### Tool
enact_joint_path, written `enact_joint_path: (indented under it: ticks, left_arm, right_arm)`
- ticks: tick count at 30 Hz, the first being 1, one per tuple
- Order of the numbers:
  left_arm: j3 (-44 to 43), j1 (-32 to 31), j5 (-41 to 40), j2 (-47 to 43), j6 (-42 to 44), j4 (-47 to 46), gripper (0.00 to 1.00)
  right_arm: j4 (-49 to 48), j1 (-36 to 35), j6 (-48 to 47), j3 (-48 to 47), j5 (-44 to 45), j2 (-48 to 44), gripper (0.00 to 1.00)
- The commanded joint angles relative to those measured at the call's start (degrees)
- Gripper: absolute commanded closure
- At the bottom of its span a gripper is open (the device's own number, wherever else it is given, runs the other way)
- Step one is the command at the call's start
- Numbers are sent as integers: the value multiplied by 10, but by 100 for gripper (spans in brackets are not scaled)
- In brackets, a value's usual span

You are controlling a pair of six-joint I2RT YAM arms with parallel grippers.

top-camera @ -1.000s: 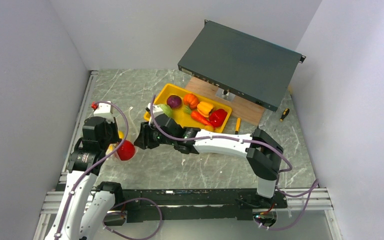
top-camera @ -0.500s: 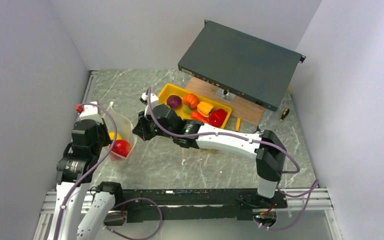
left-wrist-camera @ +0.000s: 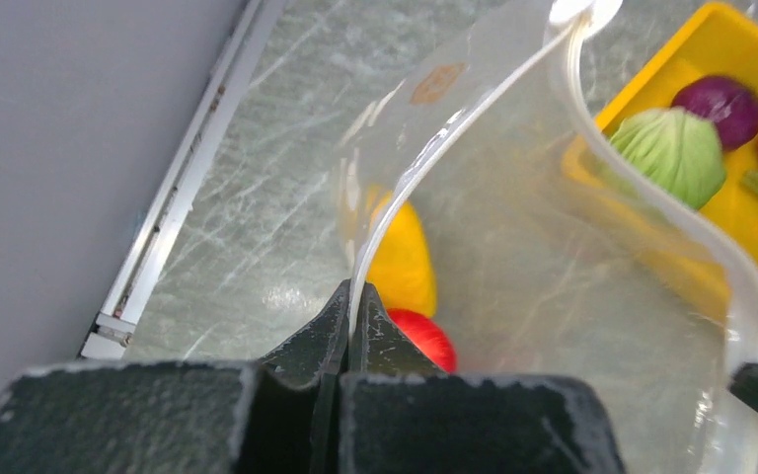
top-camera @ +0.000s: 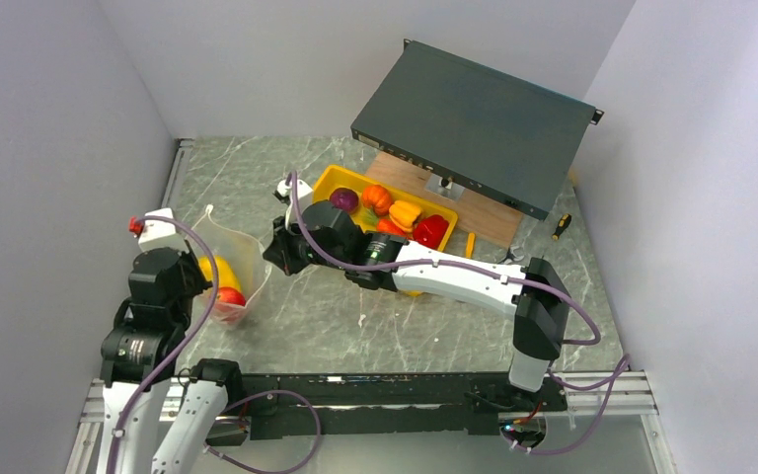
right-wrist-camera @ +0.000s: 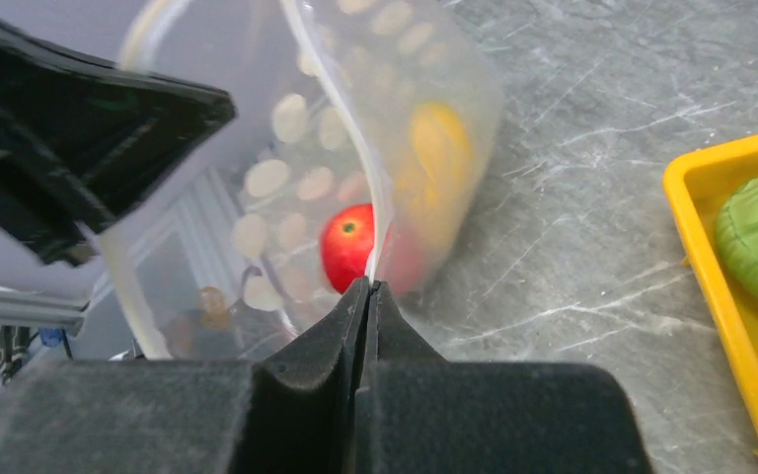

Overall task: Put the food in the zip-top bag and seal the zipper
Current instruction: Adjust the zipper food storage bag at the center of the board.

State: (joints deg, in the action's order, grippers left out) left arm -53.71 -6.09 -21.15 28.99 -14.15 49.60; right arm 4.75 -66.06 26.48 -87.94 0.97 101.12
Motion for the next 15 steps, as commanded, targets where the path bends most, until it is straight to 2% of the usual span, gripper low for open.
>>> enact_joint_path:
  ticks: [1, 8, 15]
  left_arm:
    - [54, -2, 9, -6, 21, -52, 100]
    - [81, -2, 31, 10, 38, -91, 100]
    - [98, -2, 32, 25, 43, -122, 100]
  right_arm:
    - [7, -3, -8, -29, -26, 2, 99]
    - [26, -4, -16, -40, -21, 3, 84]
    - [54, -4, -35, -34, 13, -29, 52]
